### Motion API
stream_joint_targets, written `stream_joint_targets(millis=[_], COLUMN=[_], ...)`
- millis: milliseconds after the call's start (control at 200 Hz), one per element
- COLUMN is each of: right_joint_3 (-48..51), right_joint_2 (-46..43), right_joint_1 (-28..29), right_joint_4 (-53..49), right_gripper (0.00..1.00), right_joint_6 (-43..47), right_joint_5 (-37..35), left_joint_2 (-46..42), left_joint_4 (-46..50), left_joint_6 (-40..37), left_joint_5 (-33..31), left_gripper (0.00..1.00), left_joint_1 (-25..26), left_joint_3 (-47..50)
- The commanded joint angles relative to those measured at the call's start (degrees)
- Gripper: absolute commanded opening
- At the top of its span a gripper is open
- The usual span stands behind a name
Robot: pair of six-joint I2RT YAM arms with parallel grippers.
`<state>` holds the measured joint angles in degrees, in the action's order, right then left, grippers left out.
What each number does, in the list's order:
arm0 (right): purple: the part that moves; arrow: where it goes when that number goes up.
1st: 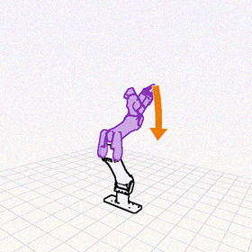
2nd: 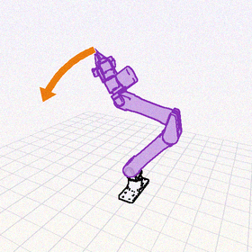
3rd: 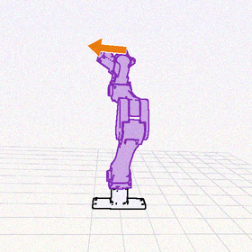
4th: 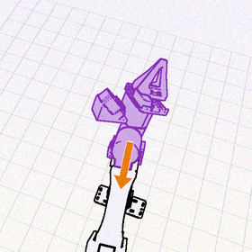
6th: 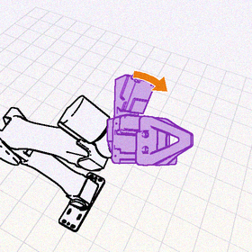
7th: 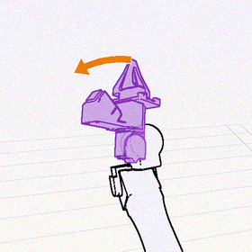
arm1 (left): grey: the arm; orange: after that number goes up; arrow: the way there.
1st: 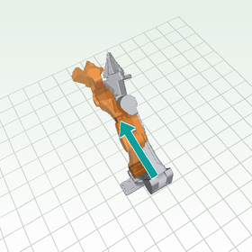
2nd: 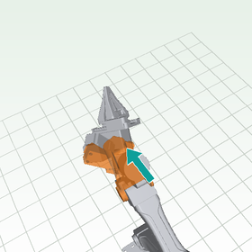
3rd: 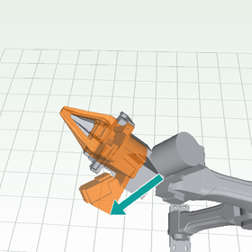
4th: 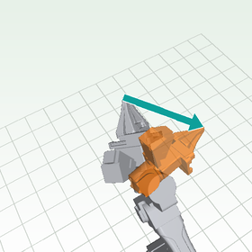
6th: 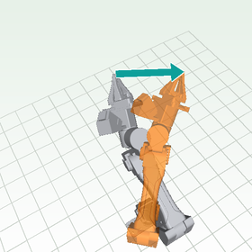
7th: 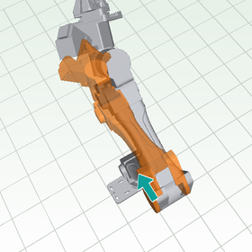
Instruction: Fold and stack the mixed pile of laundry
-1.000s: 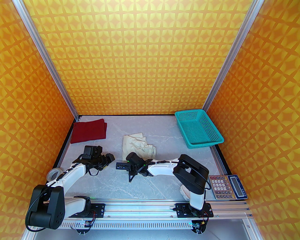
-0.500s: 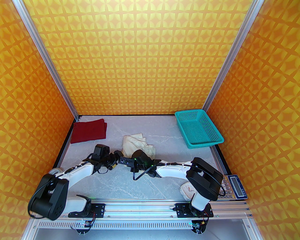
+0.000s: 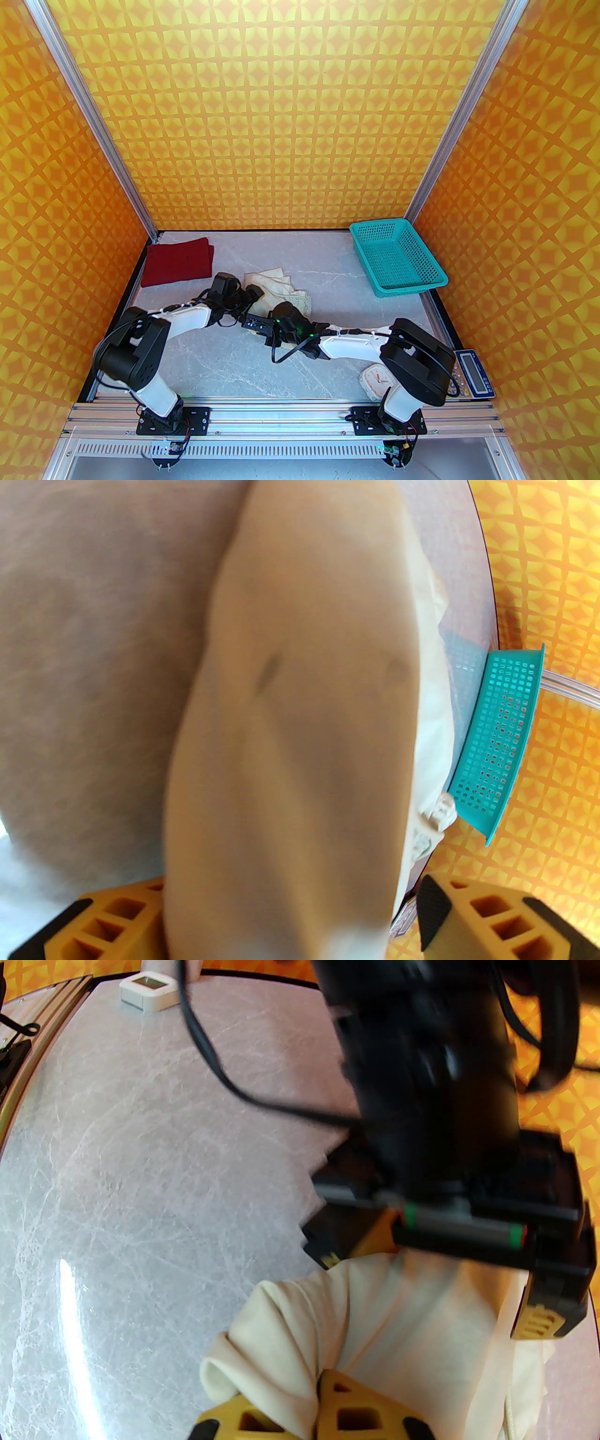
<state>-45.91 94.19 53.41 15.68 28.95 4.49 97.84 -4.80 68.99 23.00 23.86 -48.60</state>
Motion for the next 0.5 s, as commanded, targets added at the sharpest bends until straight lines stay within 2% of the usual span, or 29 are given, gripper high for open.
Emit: stream_joint_targets(millis=[0,100,210,240,280,335,375,495], right_joint_3=[1.21,1.86,2.00,2.13,2.35,3.01,3.80,7.49], right_joint_2=[-1.98,-2.11,-1.83,-1.82,-2.15,-3.19,-4.41,-10.57], right_joint_1=[-0.51,-0.75,-0.76,-0.78,-0.79,-0.85,-1.00,-2.14], right_joint_4=[3.94,5.25,5.63,5.65,5.70,5.81,5.61,4.80], right_gripper=[0.00,0.00,0.00,0.05,0.17,0.37,0.47,0.60], right_joint_6=[-1.40,-2.11,-2.67,-2.92,-3.63,-4.89,-6.40,-12.45], right_joint_5=[0.86,1.37,1.88,1.69,1.13,0.04,-0.50,-1.74], left_joint_2=[2.42,3.46,3.82,3.73,3.59,3.24,3.07,4.49], left_joint_4=[-1.61,-2.21,-2.20,-1.82,-1.38,-1.79,-0.69,6.48], left_joint_6=[0.84,0.65,-0.98,-1.85,-3.41,-6.56,-10.18,-23.46], left_joint_5=[-1.05,-1.94,-2.30,-2.42,-2.84,-3.86,-5.29,-6.99], left_gripper=[0.69,0.52,0.19,0.11,0.00,0.00,0.00,0.00], left_joint_1=[0.73,0.80,0.80,0.76,0.81,0.56,0.49,-0.74], left_joint_3=[-2.80,-3.06,-3.57,-3.85,-4.43,-5.16,-6.29,-13.55])
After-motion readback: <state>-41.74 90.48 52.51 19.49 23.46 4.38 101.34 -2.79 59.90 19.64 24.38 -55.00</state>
